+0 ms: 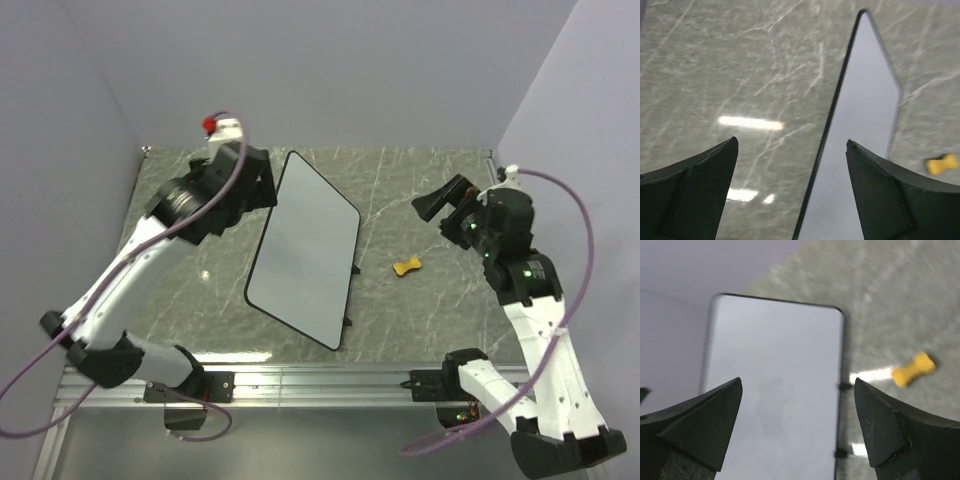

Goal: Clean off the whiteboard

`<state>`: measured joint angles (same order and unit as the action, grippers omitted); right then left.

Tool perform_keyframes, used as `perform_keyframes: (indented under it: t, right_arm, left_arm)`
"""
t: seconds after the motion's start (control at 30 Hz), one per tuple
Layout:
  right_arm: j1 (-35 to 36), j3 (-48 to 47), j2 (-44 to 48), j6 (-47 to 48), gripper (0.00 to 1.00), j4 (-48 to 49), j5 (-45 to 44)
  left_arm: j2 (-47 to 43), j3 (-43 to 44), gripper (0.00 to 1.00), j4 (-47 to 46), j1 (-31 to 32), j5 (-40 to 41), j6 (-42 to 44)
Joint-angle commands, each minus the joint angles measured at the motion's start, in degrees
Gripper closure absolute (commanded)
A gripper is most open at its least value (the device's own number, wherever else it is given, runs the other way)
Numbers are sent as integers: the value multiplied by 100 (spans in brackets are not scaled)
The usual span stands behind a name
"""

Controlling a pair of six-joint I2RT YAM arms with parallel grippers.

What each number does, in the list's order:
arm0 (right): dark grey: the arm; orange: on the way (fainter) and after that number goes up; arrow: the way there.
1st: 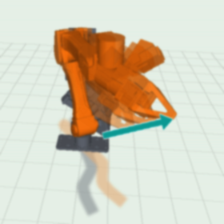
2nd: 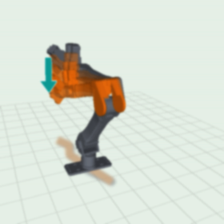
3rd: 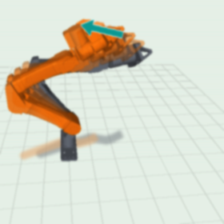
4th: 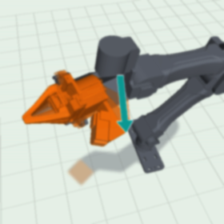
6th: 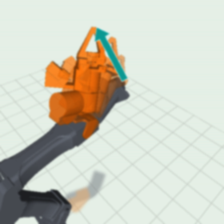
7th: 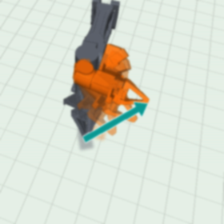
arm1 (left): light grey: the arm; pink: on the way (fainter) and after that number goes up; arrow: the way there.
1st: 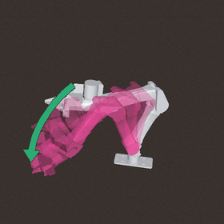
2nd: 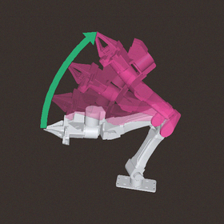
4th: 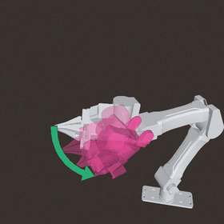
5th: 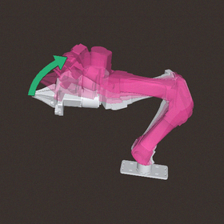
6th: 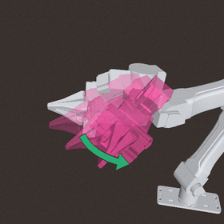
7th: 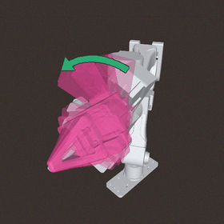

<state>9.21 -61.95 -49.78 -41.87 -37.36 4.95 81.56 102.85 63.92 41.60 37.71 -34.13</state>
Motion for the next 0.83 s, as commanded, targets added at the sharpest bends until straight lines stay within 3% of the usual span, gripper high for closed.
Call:
perform_keyframes:
  t: [0.0, 0.1, 0.23, 0.67, 0.8]
  right_arm:
    - [151, -817, 258, 530, 0, 169, 551]
    - [151, -1248, 381, 548, 0, -183, 691]
    - [151, -1109, 644, 574, 0, -482, 1200]
    - [142, -371, 1022, 460, 0, -149, 2009]
    - [160, -475, 1023, 574, 0, -349, 1608]
  left_arm:
    - [-938, -404, 6, -545, -3, -376, -735]
    - [-2035, -1318, 5, -1626, -3, -1124, -770]
    - [-2556, -2057, 5, -2358, -3, -1653, -937]
    - [-2179, -1558, 4, -2139, -3, -2066, -744]
    - [-1909, -1199, 1, -1735, 5, -1751, -403]
